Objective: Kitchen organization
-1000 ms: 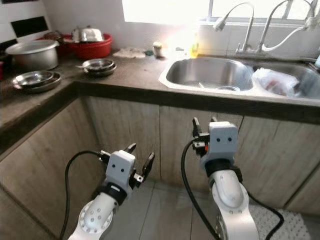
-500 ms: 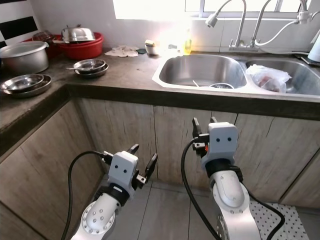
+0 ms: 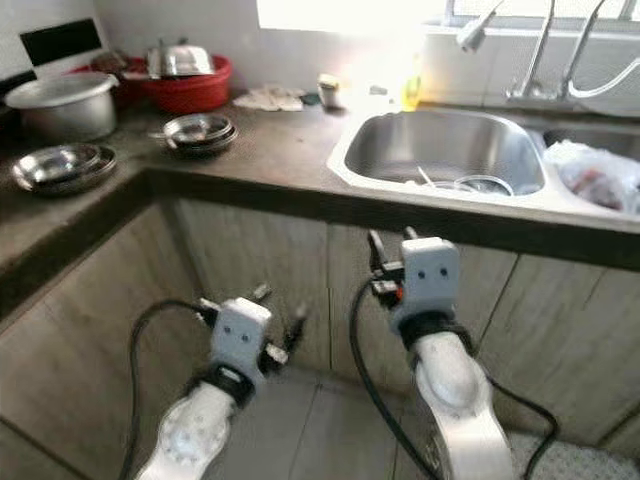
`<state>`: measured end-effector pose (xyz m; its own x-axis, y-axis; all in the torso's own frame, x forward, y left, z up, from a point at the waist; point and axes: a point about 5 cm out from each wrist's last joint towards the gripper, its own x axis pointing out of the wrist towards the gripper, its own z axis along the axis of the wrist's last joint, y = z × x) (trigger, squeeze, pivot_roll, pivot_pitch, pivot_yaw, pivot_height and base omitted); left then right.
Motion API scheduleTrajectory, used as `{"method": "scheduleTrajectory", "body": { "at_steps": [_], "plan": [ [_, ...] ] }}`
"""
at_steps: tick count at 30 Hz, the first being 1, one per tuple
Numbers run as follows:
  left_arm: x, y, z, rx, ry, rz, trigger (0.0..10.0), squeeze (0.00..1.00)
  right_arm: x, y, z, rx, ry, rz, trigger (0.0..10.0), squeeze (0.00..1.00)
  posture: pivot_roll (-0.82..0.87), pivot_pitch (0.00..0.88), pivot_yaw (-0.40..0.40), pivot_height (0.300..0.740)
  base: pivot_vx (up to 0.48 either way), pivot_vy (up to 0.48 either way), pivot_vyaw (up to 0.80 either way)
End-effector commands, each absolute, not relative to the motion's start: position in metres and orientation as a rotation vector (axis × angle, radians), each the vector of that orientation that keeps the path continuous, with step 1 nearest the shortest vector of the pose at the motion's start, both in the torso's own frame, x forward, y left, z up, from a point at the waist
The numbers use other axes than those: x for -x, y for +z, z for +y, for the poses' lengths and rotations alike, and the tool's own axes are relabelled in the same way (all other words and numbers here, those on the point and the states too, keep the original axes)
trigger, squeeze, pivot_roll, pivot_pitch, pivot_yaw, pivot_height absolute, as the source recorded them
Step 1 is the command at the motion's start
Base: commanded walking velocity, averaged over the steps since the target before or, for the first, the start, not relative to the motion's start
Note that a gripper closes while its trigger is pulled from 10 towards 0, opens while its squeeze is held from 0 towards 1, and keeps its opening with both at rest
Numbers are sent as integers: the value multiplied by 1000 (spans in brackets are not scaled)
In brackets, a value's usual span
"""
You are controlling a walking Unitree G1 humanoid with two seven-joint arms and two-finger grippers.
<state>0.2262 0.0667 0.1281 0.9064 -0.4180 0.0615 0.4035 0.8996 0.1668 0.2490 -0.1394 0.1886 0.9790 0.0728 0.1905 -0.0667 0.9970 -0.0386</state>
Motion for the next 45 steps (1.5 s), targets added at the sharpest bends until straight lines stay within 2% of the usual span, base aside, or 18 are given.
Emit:
{"method": "scheduleTrajectory", "body": {
  "at_steps": [1, 4, 19, 37, 45],
  "plan": [
    [-228, 130, 74, -168, -403, -105, 10000, 0, -249, 193, -131, 11, 106, -215, 10000, 0, 174, 0, -29, 740, 307, 0, 0],
    [-228, 130, 74, -169, -402, -105, 10000, 0, -250, 194, -130, 19, 113, -217, 10000, 0, 174, 0, -29, 740, 310, 0, 0],
    [-229, 130, 74, -167, -397, -102, 10000, 0, -254, 198, -129, 23, 112, -238, 10000, 0, 178, 0, -33, 740, 309, 0, 800],
    [-230, 130, 74, -167, -398, -101, 10000, 0, -255, 204, -128, 6, 122, -265, 10000, 0, 176, 0, -28, 740, 310, 0, 0],
    [-231, 131, 75, -169, -395, -104, 10000, 0, -256, 208, -125, 18, 147, -286, 10000, 0, 179, 0, -28, 740, 311, 0, 767]
  ]
}}
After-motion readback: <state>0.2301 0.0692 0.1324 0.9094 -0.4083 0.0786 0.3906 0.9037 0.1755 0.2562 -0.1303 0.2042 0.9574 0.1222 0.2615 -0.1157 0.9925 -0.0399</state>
